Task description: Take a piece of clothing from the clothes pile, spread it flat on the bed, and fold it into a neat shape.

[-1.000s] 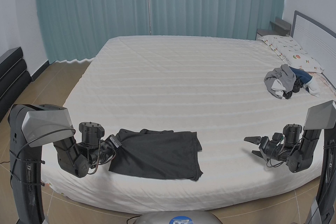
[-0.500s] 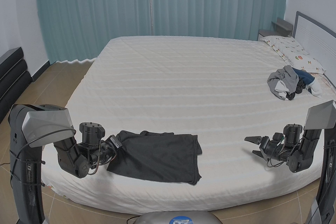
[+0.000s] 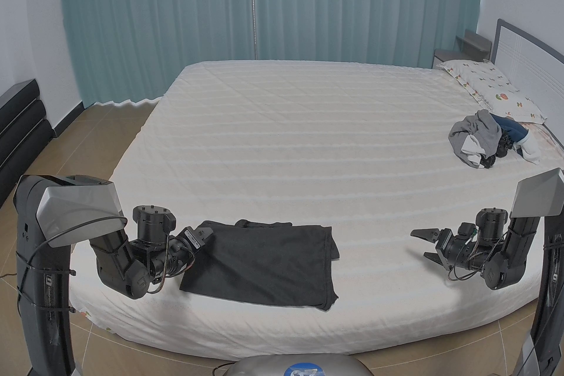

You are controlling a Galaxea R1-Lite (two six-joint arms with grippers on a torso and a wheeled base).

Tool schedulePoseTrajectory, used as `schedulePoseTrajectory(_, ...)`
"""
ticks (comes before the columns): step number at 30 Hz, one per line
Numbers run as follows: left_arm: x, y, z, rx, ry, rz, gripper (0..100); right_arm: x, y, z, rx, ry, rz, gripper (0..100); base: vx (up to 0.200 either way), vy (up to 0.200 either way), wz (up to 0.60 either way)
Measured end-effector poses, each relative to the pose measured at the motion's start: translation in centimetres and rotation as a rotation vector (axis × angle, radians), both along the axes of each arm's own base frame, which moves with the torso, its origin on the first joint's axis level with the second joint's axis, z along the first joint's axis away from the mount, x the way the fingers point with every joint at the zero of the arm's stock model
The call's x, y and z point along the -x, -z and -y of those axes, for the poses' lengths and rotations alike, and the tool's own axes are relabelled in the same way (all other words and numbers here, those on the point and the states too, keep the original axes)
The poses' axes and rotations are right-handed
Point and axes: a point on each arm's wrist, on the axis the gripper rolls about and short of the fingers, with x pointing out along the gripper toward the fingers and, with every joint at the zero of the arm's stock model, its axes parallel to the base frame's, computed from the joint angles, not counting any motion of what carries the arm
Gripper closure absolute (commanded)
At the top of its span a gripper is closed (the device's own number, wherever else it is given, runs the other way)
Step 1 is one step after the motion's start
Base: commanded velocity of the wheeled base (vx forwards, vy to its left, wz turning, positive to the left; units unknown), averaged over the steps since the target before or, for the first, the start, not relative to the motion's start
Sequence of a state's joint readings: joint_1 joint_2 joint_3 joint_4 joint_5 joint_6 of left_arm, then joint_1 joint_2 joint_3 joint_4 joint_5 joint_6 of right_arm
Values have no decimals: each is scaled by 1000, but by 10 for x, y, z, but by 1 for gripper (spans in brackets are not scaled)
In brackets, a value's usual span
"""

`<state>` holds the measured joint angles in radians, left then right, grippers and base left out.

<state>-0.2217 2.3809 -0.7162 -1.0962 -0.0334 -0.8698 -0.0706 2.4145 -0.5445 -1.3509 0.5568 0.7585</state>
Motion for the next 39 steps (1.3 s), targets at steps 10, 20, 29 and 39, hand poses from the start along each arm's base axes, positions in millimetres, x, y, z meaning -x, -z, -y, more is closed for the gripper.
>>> schedulePoseTrajectory(10, -2, -1, -5, 10, -16, 3, 0, 0, 0, 0, 0, 0, 0, 0, 0, 0, 0)
schedulePoseTrajectory(20, -5, -21, -30, 86, -85, 33, 0, -2, 0, -1, 7, 4, 17, 0, 0, 0, 0)
schedulePoseTrajectory(29, -5, -29, -51, 76, -110, 51, 0, 1, 2, -2, 80, 135, 14, 0, 0, 0, 0)
schedulePoseTrajectory(39, 9, -67, -63, 34, -99, 136, 0, 17, -49, -11, 80, 150, 91, 0, 0, 0, 0)
